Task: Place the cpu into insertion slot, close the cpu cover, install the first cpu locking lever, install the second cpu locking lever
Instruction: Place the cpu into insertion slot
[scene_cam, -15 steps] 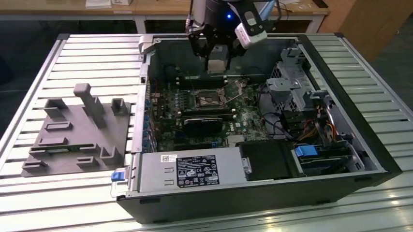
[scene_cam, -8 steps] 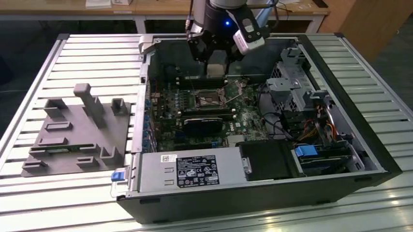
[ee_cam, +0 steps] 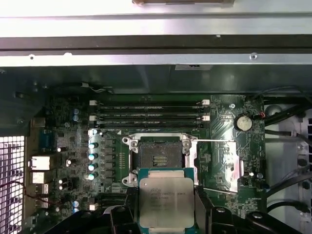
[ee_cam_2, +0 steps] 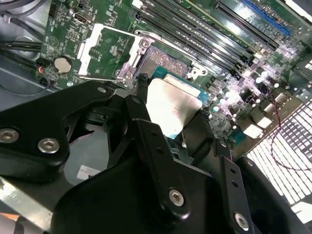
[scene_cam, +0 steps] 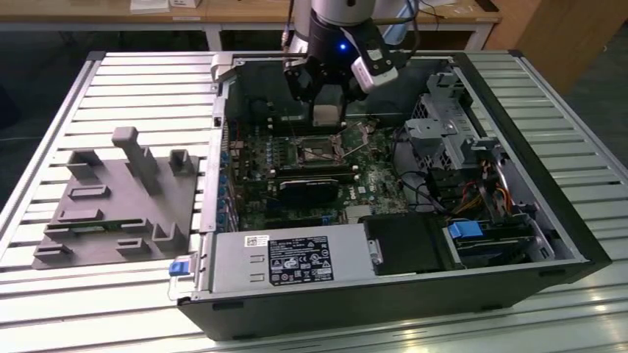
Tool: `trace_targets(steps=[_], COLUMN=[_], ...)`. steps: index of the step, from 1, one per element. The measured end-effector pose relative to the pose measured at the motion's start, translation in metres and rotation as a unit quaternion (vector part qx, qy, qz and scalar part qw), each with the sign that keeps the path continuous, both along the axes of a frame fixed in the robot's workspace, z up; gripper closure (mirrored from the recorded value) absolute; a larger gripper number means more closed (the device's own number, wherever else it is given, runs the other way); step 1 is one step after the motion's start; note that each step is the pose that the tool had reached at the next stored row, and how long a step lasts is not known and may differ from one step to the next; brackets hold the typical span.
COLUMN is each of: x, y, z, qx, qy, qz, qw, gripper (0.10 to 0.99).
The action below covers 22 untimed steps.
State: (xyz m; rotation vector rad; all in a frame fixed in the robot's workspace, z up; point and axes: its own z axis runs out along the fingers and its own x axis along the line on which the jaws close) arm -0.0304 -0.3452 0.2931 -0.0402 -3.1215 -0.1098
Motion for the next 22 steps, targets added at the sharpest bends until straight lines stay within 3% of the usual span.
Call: trace_targets(steps=[6,13,17,22], x=[-0.0013,-0.0013,-0.0013,-0.0013], y=[0.0000,0.0000,0.0000,0.0000], z=[-0.0067,-0.0081,-0.0085,-0.0090], qx=[-0.0047,-0.0058,-0.0058,-0.0058], qy=[0.0001,0.0003,0.0005,0.0008], qz=[-0.011,-0.061,-0.095,-0.141], qw=[0.9999,0.9981,0.9954,0.9900], gripper=[0.549,0.549,0.549,0.549])
